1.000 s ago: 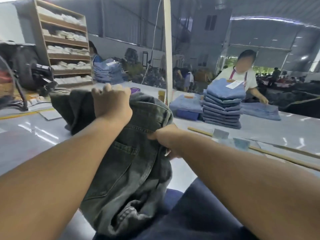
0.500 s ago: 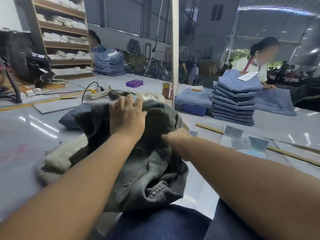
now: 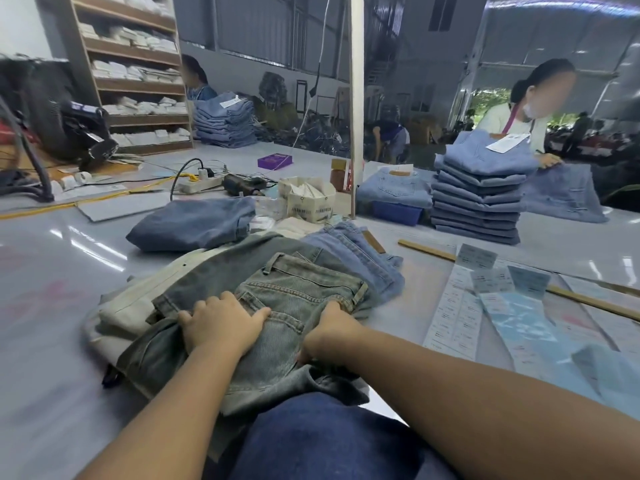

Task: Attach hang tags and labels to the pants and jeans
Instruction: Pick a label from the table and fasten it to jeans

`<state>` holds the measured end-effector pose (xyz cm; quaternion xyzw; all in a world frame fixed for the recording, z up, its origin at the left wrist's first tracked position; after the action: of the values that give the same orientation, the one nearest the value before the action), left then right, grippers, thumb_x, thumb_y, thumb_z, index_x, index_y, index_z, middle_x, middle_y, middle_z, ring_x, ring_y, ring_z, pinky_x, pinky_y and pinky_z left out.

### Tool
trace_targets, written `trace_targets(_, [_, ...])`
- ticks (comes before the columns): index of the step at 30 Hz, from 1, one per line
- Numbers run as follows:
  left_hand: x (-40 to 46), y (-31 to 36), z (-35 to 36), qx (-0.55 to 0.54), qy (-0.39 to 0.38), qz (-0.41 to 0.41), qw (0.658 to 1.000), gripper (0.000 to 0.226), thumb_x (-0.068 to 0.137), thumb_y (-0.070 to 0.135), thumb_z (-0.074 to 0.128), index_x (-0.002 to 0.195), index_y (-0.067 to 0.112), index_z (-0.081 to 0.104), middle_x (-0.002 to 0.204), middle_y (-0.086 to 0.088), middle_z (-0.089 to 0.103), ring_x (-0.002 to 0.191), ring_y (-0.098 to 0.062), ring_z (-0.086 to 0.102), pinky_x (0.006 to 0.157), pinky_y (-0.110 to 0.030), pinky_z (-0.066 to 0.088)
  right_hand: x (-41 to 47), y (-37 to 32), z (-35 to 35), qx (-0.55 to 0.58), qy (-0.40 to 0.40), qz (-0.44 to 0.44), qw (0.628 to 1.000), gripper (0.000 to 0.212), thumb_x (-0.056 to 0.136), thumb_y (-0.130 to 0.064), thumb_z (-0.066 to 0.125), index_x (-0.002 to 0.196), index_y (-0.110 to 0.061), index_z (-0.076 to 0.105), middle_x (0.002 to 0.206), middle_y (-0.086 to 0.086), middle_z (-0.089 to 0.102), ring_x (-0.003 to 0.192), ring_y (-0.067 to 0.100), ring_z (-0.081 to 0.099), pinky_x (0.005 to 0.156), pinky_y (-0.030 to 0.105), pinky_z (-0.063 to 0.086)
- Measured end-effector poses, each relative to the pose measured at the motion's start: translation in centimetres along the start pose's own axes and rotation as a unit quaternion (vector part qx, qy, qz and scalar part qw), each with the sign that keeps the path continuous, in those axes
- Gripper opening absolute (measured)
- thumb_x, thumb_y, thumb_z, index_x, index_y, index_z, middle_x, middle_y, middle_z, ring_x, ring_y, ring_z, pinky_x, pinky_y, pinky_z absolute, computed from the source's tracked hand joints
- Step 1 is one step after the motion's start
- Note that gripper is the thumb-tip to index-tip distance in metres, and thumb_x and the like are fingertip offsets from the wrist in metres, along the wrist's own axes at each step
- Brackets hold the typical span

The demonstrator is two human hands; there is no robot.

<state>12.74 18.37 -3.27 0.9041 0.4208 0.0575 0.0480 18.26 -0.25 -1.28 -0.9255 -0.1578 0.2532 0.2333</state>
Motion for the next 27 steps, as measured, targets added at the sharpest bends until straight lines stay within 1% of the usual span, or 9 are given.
trace_targets(4, [0.0, 0.6, -0.2, -0.048, -0.008, 0.022, 0.999, 0.043, 0.094, 0.059, 0.045, 0.107, 0.019, 0.058, 0.116, -0.007, 0.067, 0.109, -0.028, 0.061, 0.096, -0.042, 0.036, 0.1, -0.6, 0.8, -0.015, -0.009, -0.022, 1.0, 0.084, 0.077, -0.022, 0.077, 0.138, -0.006, 0.022, 0.136, 0.018, 0.044, 0.123, 0.033, 0.049, 0.097, 0.039, 0.047])
trace_targets(7, [0.1, 1.1, -2.0, -0.103, 0.022, 0.03, 0.994, 0.033, 0.098, 0.044, 0.049, 0.11, 0.014, 0.057, 0.12, -0.013, 0.064, 0.109, -0.033, 0.061, 0.087, -0.039, 0.043, 0.2, -0.9, 0.9, -0.013, -0.004, -0.048, 0.999, 0.078, 0.079, -0.015, 0.072, 0.139, -0.007, 0.023, 0.136, 0.02, 0.044, 0.122, 0.035, 0.049, 0.095, 0.04, 0.047])
trace_targets(11, [1.0, 2.7, -9.4, -0.211, 0.204, 0.094, 0.951, 0.028, 0.096, 0.037, 0.056, 0.095, 0.009, 0.054, 0.098, -0.021, 0.063, 0.083, -0.038, 0.059, 0.065, -0.036, 0.039, -0.1, -3.5, -1.5, 0.054, 0.073, -0.167, 0.982, 0.075, 0.081, -0.01, 0.059, 0.146, -0.007, 0.023, 0.143, 0.019, 0.037, 0.132, 0.036, 0.04, 0.106, 0.039, 0.04])
trace_targets(14, [0.3, 2.6, -12.9, -0.262, 0.314, 0.146, 0.901, 0.031, 0.094, 0.037, 0.06, 0.083, 0.016, 0.04, 0.068, -0.003, 0.044, 0.062, -0.023, 0.042, 0.05, -0.025, 0.024, -0.6, -4.9, -3.1, 0.06, 0.121, -0.235, 0.963, 0.088, 0.082, -0.003, 0.056, 0.156, -0.014, 0.008, 0.155, 0.01, 0.025, 0.143, 0.028, 0.027, 0.112, 0.029, 0.027])
trace_targets(16, [0.8, 1.3, -9.8, -0.248, 0.246, 0.103, 0.931, 0.034, 0.094, 0.046, 0.056, 0.093, 0.013, 0.048, 0.08, -0.008, 0.054, 0.073, -0.03, 0.052, 0.057, -0.033, 0.039, 0.0, -4.1, -2.1, 0.029, 0.082, -0.208, 0.974, 0.089, 0.084, -0.006, 0.056, 0.156, -0.014, 0.004, 0.155, 0.013, 0.022, 0.142, 0.03, 0.028, 0.108, 0.029, 0.03])
trace_targets(17, [0.9, 0.5, -6.8, -0.193, 0.174, 0.065, 0.964, 0.046, 0.093, 0.054, 0.051, 0.107, 0.01, 0.052, 0.102, -0.015, 0.06, 0.094, -0.035, 0.057, 0.074, -0.041, 0.046, 0.3, -3.3, -1.1, 0.001, 0.05, -0.164, 0.985, 0.087, 0.086, -0.01, 0.056, 0.155, -0.012, 0.003, 0.154, 0.017, 0.021, 0.14, 0.034, 0.03, 0.103, 0.031, 0.034])
trace_targets(19, [0.1, -0.9, -1.1, -0.068, 0.046, 0.024, 0.996, 0.07, 0.091, 0.067, 0.037, 0.131, 0.01, 0.046, 0.136, -0.017, 0.05, 0.125, -0.036, 0.044, 0.101, -0.046, 0.035, 0.6, -1.2, 0.7, -0.082, -0.008, -0.062, 0.995, 0.083, 0.091, -0.019, 0.054, 0.152, -0.006, -0.001, 0.154, 0.023, 0.015, 0.137, 0.04, 0.031, 0.096, 0.037, 0.038])
trace_targets(23, [0.4, -1.2, 1.3, -0.028, 0.022, 0.035, 0.999, 0.083, 0.087, 0.076, 0.026, 0.14, 0.014, 0.037, 0.143, -0.015, 0.045, 0.131, -0.034, 0.039, 0.105, -0.048, 0.029, 0.7, 0.2, 1.1, -0.153, -0.001, -0.015, 0.988, 0.09, 0.086, -0.026, 0.052, 0.153, -0.011, -0.005, 0.145, 0.025, 0.032, 0.122, 0.039, 0.049, 0.077, 0.038, 0.043])
trace_targets(27, [1.4, -0.9, 0.8, 0.01, -0.004, 0.045, 0.999, 0.087, 0.084, 0.079, 0.03, 0.143, 0.015, 0.036, 0.142, -0.014, 0.049, 0.13, -0.034, 0.043, 0.104, -0.049, 0.032, 0.3, 0.3, 0.7, -0.265, 0.052, -0.013, 0.963, 0.094, 0.082, -0.045, 0.052, 0.155, -0.019, -0.001, 0.146, 0.019, 0.032, 0.127, 0.039, 0.041, 0.094, 0.052, 0.045])
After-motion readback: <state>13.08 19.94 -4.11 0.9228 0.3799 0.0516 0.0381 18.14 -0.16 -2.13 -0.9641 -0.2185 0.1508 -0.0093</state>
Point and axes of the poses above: each hand's wrist, its own x-axis towards the middle knuckle, its own z-axis out of the palm, y = z × x, the point moved 7 cm from there along x, towards the middle knuckle
